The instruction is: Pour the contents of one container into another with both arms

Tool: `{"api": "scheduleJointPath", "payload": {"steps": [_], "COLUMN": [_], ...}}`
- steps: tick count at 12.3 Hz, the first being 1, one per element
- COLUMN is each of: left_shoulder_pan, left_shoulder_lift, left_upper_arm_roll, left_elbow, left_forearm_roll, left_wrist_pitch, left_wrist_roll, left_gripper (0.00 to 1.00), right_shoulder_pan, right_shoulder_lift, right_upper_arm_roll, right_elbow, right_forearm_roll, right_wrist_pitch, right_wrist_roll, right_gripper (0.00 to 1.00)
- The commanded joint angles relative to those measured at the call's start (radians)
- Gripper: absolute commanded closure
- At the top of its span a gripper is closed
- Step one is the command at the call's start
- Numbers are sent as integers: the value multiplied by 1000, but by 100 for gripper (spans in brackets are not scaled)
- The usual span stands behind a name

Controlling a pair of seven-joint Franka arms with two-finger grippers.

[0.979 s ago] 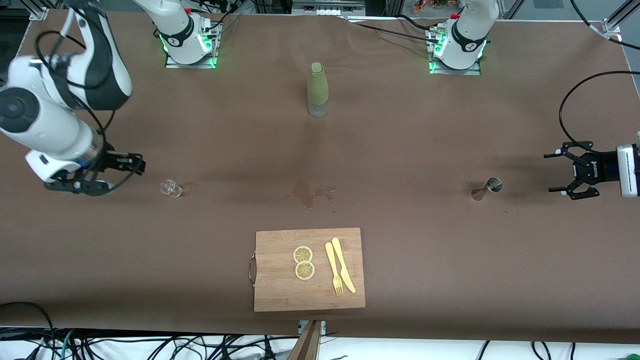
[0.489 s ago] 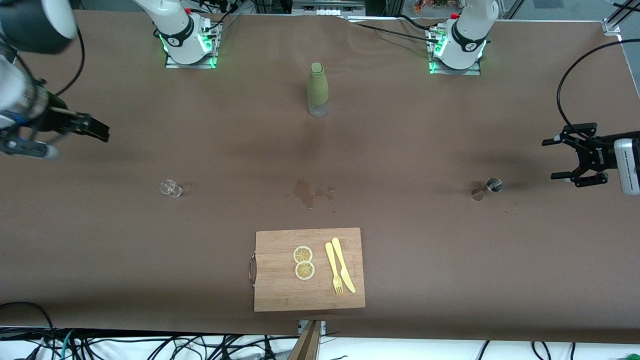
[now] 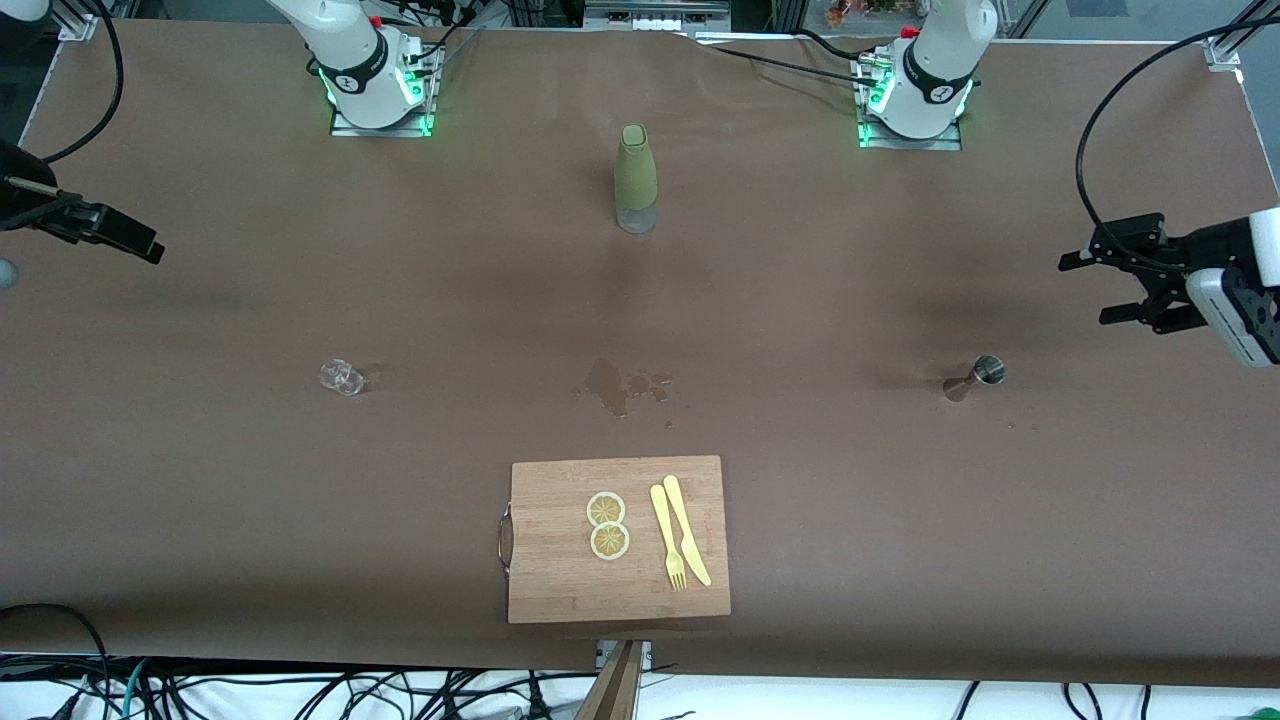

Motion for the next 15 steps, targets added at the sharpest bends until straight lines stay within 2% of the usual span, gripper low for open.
{"api": "scheduleJointPath", "payload": {"steps": [1,4,9,12,14,15], "left_shoulder_pan": [-8,-6,-18,-110,-149,-143], "left_shoulder_lift": [-84,-113,-114,-105,-102,-102], "left_upper_arm_roll": [-97,-153,-227,-187,-107,-106], "left_elbow": [-22,-16,108,158,158,142], "left_forearm_roll": [159,237,346,447,448,446], "left_wrist_pitch": [18,13,-121,-146,-137,-119], "left_wrist_roll": [-250,-408,-629,-649,-642,-639], "left_gripper": [0,0,0,0,0,0], "right_shoulder_pan": [11,13,17,17,20,20], "right_shoulder_lift": [-24,-21,-7,-4,-4,-4], "right_upper_arm_roll": [1,1,3,3,5,5], "right_elbow": [1,-1,2,4,5,5], "right_forearm_roll": [12,12,14,15,15,15], "right_wrist_pitch": [-4,28,56,57,59,59], "right_wrist_roll": [3,2,-83,-83,-78,-76], "right_gripper": [0,0,0,0,0,0]}}
